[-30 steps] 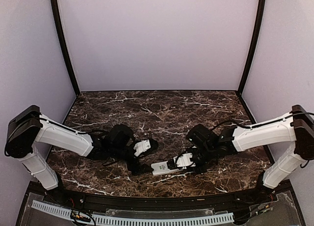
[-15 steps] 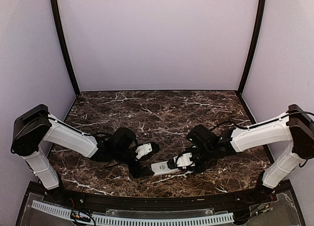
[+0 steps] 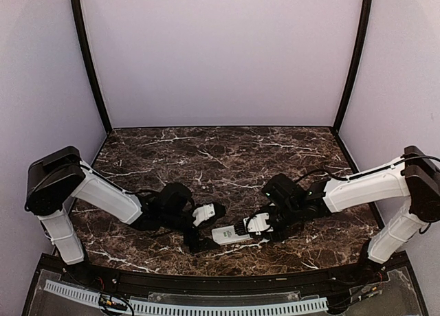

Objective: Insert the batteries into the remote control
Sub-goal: Hold the remote control without batteries at the center of the board, then load the battery into the battery compartment.

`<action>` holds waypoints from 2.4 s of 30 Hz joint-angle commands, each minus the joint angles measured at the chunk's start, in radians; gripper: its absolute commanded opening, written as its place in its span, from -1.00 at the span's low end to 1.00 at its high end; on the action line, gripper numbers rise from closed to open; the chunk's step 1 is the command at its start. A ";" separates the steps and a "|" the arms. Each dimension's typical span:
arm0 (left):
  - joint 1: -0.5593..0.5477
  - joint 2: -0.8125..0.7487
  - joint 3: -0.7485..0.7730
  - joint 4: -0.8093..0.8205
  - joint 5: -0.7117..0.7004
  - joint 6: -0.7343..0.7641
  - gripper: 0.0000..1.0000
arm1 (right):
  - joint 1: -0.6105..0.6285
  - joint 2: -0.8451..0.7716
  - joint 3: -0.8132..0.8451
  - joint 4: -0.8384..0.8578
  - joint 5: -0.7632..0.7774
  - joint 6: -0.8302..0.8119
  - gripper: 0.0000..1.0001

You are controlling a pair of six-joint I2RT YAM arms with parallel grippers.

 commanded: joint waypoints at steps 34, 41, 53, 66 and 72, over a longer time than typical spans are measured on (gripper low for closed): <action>-0.015 0.122 0.035 -0.027 0.092 0.063 -0.28 | -0.008 -0.036 -0.053 0.070 -0.052 0.060 -0.75; -0.016 0.124 0.041 -0.044 0.093 0.070 -0.47 | -0.008 -0.039 -0.064 0.073 -0.052 0.070 -0.75; -0.015 0.129 0.049 -0.060 0.086 0.069 -0.54 | -0.008 -0.015 -0.076 0.103 -0.010 0.072 -0.94; -0.015 0.135 0.058 -0.069 0.078 0.065 -0.55 | -0.004 -0.039 -0.084 0.107 -0.026 0.078 -0.80; -0.015 0.136 0.064 -0.081 0.076 0.065 -0.56 | 0.004 -0.026 -0.081 0.138 0.008 0.077 -0.80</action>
